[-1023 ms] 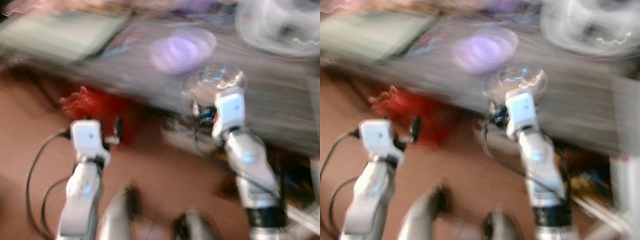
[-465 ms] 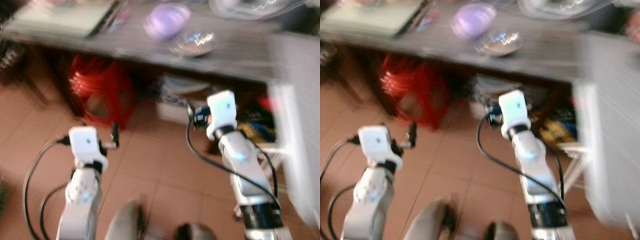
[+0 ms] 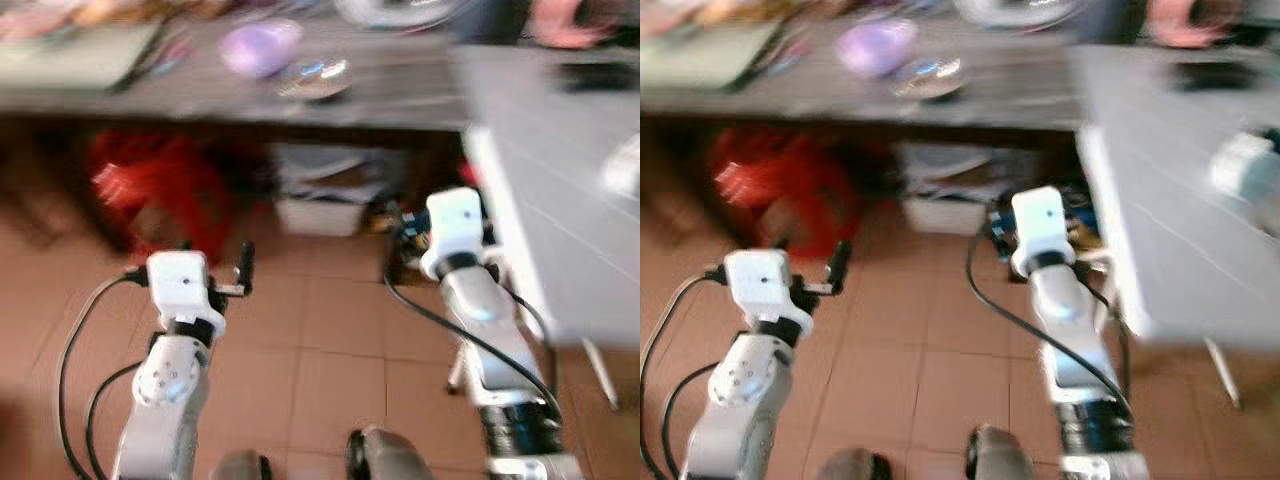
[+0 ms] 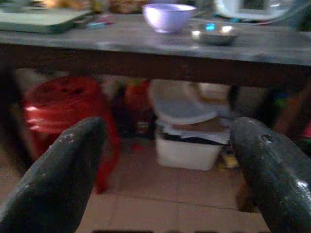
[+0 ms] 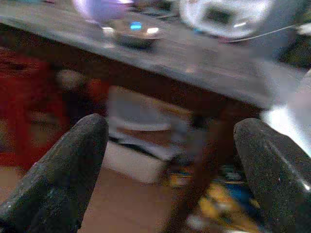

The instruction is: Setting the table

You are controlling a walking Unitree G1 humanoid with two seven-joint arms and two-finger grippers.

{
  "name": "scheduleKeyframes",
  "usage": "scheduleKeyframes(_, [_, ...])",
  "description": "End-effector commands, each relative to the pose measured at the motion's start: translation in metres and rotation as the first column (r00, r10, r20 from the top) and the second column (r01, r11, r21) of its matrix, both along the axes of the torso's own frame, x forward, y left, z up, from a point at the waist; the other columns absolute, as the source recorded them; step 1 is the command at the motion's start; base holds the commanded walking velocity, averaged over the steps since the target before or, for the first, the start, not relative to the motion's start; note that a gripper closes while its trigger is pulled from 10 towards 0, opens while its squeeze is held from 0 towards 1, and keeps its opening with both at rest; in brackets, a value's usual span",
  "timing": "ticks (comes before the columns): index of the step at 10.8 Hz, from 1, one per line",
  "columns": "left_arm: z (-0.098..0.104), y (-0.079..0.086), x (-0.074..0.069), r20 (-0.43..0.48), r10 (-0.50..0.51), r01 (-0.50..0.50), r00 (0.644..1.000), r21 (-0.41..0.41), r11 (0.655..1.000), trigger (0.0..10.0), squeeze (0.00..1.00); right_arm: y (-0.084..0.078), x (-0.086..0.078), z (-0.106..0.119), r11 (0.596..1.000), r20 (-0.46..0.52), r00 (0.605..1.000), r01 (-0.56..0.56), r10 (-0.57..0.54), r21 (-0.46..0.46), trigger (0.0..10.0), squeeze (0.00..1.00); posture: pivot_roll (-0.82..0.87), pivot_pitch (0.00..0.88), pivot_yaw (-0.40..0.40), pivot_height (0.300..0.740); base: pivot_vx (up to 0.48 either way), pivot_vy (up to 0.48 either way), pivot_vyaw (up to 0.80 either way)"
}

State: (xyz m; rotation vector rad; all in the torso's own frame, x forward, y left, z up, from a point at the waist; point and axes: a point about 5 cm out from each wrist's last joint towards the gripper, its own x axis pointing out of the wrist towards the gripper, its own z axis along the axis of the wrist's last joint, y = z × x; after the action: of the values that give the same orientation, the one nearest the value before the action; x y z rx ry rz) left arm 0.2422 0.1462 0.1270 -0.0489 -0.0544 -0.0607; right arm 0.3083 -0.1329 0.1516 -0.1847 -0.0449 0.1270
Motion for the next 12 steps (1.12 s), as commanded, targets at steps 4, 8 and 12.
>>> scheduleKeyframes(4, [0.004, -0.005, 0.000, 0.019, -0.030, 0.030, 0.999, -0.017, 0.999, 10.0, 0.00, -0.007, 0.000, 0.000, 1.000, -0.004, 1.000, -0.003, 0.003, -0.018, 10.0, 0.00, 0.05, 0.167, -0.011, 0.740, 0.000, -0.444, 0.00])
scheduleKeyframes(8, [0.004, -0.002, 0.000, 0.022, -0.026, 0.026, 0.999, -0.014, 1.000, 10.0, 0.00, -0.001, 0.000, 0.004, 0.999, 0.013, 0.999, -0.050, 0.050, -0.013, 10.0, 0.00, 0.05, 0.167, -0.015, 0.740, 0.000, -0.405, -0.60])
scheduleKeyframes(12, [0.004, -0.002, 0.000, 0.029, -0.017, 0.018, 0.999, -0.008, 1.000, 10.0, 0.00, 0.004, 0.000, 0.009, 0.996, 0.043, 0.995, -0.090, 0.090, -0.007, 10.0, 0.00, 0.05, 0.167, -0.021, 0.740, 0.000, -0.110, -0.27])
